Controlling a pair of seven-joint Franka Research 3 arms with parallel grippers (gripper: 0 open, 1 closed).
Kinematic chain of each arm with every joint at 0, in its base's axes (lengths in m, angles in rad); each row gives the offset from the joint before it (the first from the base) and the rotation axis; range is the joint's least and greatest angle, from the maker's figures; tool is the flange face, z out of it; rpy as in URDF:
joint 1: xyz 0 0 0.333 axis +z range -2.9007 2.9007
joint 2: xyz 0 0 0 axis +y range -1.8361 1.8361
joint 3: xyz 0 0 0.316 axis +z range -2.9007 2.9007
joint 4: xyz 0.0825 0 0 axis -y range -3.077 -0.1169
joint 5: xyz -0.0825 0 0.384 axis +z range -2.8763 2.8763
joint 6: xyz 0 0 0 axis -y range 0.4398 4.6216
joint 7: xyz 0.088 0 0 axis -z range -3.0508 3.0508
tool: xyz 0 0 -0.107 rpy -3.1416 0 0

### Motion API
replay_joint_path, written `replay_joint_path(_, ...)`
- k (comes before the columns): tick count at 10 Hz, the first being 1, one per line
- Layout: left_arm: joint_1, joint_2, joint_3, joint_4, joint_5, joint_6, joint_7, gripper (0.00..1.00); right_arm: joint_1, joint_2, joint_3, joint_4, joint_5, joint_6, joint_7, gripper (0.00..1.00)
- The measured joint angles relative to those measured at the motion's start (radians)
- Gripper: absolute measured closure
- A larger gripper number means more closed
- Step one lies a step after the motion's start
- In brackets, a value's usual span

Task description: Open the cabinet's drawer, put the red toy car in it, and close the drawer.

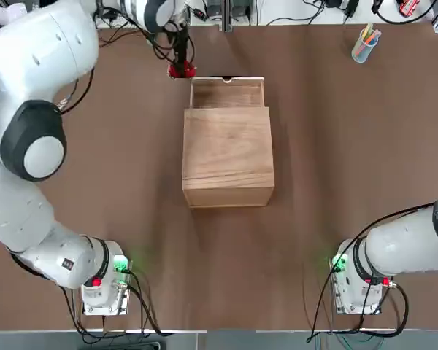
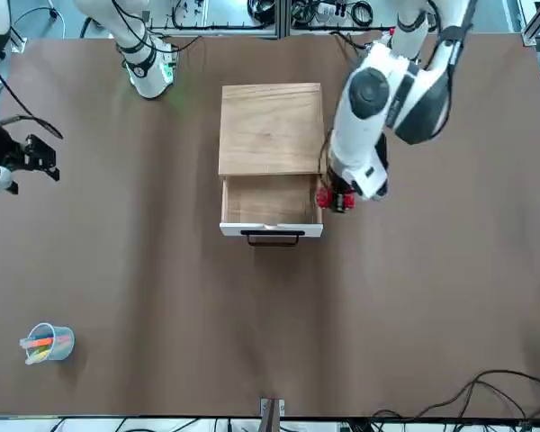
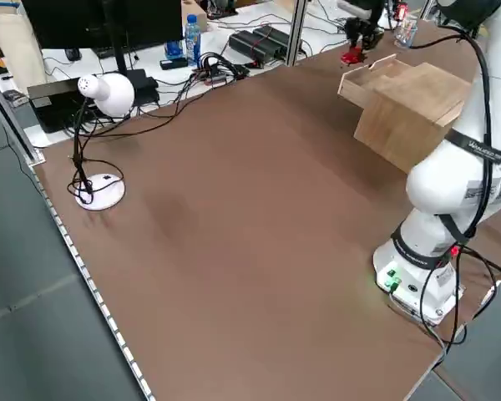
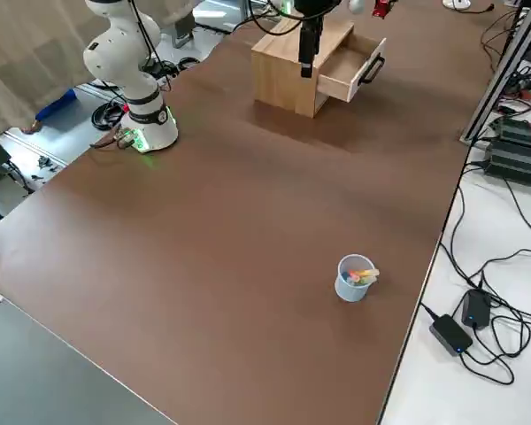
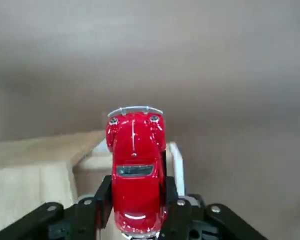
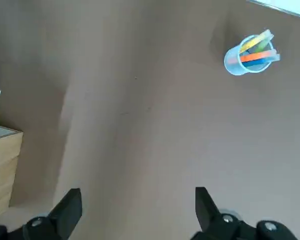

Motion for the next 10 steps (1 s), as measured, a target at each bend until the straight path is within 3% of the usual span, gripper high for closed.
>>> replay_joint_path(6,-0.113,0.170,0.000,0.149,-0.001,0.000,-0.076,0.56,0.042,0.001,0.004,-0.003,0.000,-0.004,0.001,0.00)
replay_joint_path(10,-0.148,0.216,0.000,0.171,-0.001,0.000,-0.076,0.56,0.061,0.039,0.005,-0.014,0.000,-0.004,0.001,0.00)
